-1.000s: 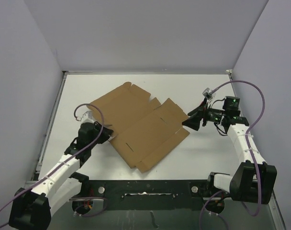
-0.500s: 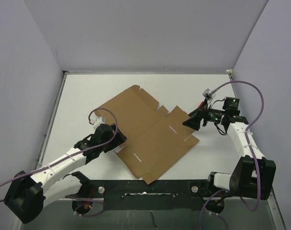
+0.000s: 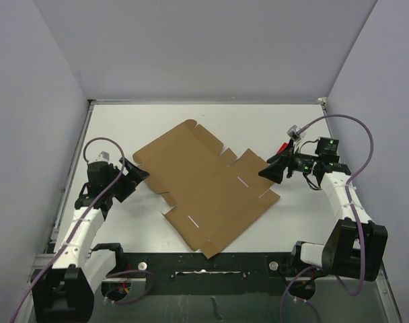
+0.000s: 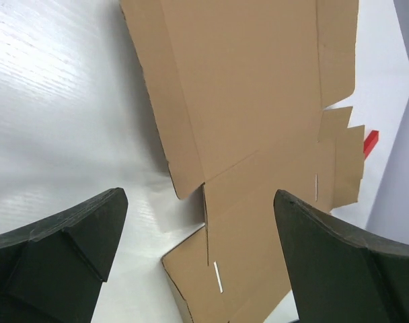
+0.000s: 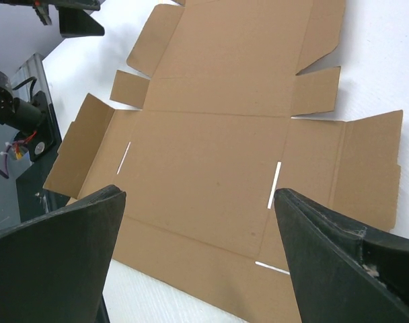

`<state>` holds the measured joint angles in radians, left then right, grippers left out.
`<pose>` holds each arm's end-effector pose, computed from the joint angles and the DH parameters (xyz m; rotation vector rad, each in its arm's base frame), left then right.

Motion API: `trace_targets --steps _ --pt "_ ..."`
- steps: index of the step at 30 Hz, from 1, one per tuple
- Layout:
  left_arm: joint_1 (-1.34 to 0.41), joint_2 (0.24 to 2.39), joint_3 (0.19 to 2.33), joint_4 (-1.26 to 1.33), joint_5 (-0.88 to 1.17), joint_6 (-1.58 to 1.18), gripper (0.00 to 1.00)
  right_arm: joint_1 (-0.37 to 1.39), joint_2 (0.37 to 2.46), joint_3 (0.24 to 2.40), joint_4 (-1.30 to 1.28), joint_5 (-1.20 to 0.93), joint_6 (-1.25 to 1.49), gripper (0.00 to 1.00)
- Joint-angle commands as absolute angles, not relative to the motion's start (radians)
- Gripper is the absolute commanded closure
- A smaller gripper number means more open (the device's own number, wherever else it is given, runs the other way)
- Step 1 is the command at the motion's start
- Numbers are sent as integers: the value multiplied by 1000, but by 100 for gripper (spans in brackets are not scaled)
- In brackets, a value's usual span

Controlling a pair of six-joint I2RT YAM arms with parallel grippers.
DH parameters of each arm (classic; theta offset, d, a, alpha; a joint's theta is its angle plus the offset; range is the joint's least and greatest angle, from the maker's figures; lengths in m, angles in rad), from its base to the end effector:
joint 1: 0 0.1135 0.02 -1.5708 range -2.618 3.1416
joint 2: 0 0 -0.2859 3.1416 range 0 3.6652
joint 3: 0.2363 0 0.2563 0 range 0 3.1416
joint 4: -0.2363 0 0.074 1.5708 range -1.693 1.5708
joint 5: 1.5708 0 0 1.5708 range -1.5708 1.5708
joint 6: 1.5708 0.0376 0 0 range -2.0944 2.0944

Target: Fold the paper box

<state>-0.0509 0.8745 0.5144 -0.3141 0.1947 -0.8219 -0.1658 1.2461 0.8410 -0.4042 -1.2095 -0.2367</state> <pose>0.1770 -0.0163 0.2320 -0.7710 2.1897 -0.6767 0.2442 -0.0052 0.2782 -0.6012 1.9074 1.1511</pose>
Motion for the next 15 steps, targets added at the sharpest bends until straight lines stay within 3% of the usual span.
trace_targets --steps 1,15 --pt "96 1011 533 -59 527 -791 12 -197 1255 836 -324 -1256 -170 2" --pt "118 1487 543 369 462 -833 16 -203 1273 853 -361 -1290 -200 2"
